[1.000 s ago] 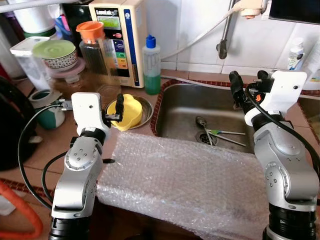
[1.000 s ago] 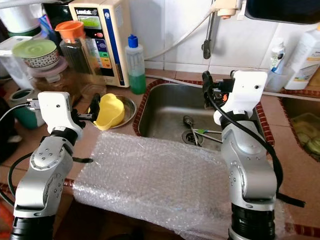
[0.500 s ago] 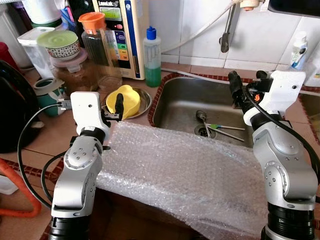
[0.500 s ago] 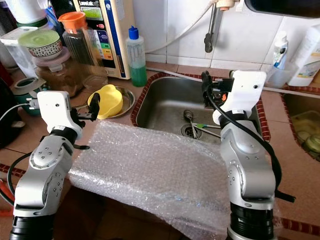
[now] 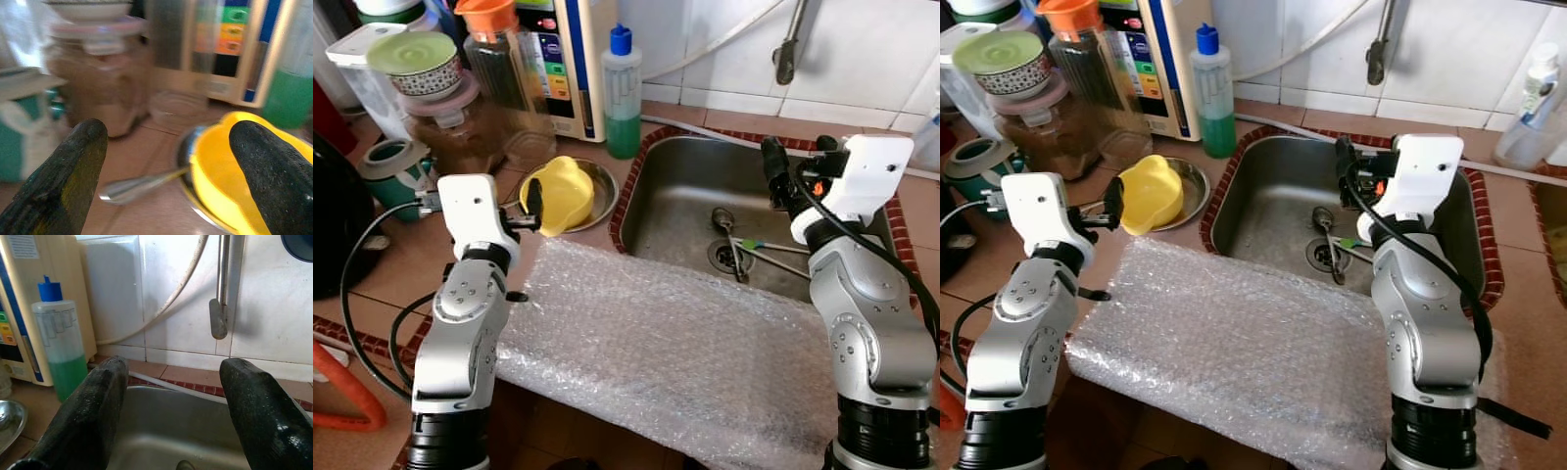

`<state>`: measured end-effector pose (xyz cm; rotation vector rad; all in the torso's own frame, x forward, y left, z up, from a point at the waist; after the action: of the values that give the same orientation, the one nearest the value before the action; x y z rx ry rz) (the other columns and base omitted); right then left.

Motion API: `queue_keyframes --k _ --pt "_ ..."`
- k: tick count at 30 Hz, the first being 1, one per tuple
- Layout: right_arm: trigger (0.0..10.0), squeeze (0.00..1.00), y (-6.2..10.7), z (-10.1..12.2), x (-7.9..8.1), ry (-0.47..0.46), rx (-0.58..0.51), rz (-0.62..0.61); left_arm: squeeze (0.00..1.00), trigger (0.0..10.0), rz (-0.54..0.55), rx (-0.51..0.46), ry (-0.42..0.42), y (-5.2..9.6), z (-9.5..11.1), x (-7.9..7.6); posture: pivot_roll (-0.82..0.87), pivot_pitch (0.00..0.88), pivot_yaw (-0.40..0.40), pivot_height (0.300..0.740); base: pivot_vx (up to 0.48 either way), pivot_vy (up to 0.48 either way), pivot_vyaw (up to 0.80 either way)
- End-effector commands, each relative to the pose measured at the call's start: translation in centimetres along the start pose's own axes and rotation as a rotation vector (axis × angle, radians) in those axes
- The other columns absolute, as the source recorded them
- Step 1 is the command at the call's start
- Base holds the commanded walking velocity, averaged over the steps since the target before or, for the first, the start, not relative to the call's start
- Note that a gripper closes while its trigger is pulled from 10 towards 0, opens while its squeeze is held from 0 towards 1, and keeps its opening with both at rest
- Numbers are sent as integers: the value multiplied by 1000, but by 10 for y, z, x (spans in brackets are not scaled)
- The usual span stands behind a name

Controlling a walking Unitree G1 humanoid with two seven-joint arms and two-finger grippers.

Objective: Kitchen organization

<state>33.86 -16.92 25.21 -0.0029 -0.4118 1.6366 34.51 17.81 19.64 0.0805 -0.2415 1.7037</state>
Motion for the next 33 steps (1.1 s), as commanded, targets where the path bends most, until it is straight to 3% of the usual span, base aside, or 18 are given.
queue_keyframes --k 1,5,8,11,14,23,25,27,33 --pt "10000 0 1 0 2 7 10 19 0 10000 58 -11 -15 -2 4 11 -26 97 47 740 0 0 0" --pt "10000 0 2 -2 7 14 41 85 0 10000 90 13 9 -3 0 16 -28 98 44 740 0 0 0" --pt "10000 0 6 -4 21 38 100 233 0 10000 80 87 142 -4 -13 11 -35 100 44 740 0 0 0" --pt "10000 0 8 -3 27 53 118 292 0 10000 64 103 170 -6 -16 5 -42 101 41 740 0 0 0" --pt "10000 0 11 0 39 87 133 381 0 10000 44 143 281 -12 -22 -5 -49 102 39 740 0 0 0" --pt "10000 0 21 1 59 96 152 501 0 10000 41 162 381 -23 -23 -9 -61 105 39 740 0 0 0" --pt "10000 0 27 -1 65 101 179 552 0 10000 48 165 416 -25 -24 -8 -65 106 39 740 0 0 0" --pt "10000 0 46 -11 80 115 267 701 0 10000 46 187 497 -28 -27 -11 -71 108 37 740 0 0 0" --pt "10000 0 56 -19 84 126 320 750 0 10000 16 195 575 -32 -28 -20 -80 106 37 740 0 0 0"
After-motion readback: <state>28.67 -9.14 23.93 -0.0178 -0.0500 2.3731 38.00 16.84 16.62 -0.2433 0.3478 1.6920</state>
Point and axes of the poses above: a point about 5 cm out from each wrist's last joint towards the gripper, its own y axis pointing back from the gripper into the wrist, its own z axis along the axis of the wrist's last joint, x = y × z, the point moved 4 cm from there along -y, pointing out of the wrist towards the gripper, and after that the axes turned 14 degrees about -y, right-handed, at the moved point
